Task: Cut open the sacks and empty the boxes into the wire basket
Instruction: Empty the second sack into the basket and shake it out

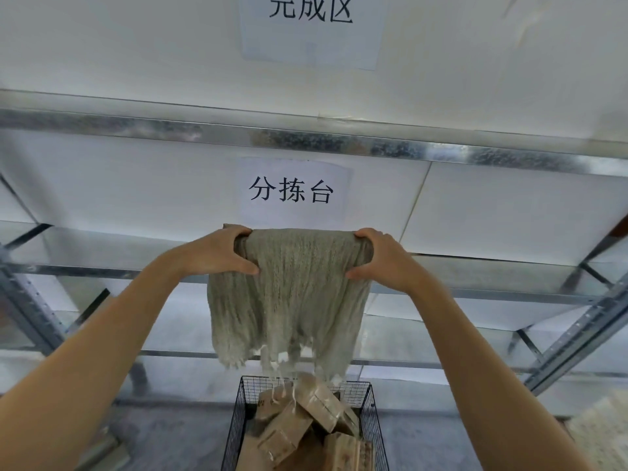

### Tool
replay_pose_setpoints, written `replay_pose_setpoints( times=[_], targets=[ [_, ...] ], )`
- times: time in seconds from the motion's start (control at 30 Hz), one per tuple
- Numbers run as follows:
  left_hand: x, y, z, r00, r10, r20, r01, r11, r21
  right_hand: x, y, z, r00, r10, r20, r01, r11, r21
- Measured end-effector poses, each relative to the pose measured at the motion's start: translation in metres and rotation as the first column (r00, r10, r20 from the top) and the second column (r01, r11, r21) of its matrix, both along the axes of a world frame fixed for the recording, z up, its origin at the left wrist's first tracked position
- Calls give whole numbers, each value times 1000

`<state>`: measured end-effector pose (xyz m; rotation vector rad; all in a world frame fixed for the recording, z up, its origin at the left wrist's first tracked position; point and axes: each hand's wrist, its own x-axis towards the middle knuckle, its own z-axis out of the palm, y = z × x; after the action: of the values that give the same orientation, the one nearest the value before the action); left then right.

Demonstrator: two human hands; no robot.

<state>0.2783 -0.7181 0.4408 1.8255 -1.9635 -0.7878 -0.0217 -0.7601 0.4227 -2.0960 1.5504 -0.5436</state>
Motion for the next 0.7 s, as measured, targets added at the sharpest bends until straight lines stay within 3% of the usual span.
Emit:
replay_pose_setpoints(
  times=[0.13,0.23,0.33,0.4,0.5,0.57,0.7],
  targets=[
    [2,-7,-7,980,119,162,-79,970,-229,9,4,-7,965,-127,-228,59,957,-284],
    [8,-9,-4,968,188,168,-143,958,-249,6,2,-5,969,-157,-192,91,945,-314],
    [14,-6,6,989,147,23,-142,978,-150,-4,-9,-1,996,-81,-47,72,982,-175],
    [22,0,14,981,151,-124,-163,983,-88,-13,-9,5,996,-22,86,18,999,44],
    [33,9,18,924,189,-334,-198,980,7,-25,1,7,939,-32,341,-93,934,345],
    [37,11,15,885,233,-403,-239,970,36,-28,4,2,881,-68,469,-130,917,377],
    [33,6,2,776,337,-533,-380,924,32,-21,1,-5,843,-158,515,-39,935,351]
  ],
)
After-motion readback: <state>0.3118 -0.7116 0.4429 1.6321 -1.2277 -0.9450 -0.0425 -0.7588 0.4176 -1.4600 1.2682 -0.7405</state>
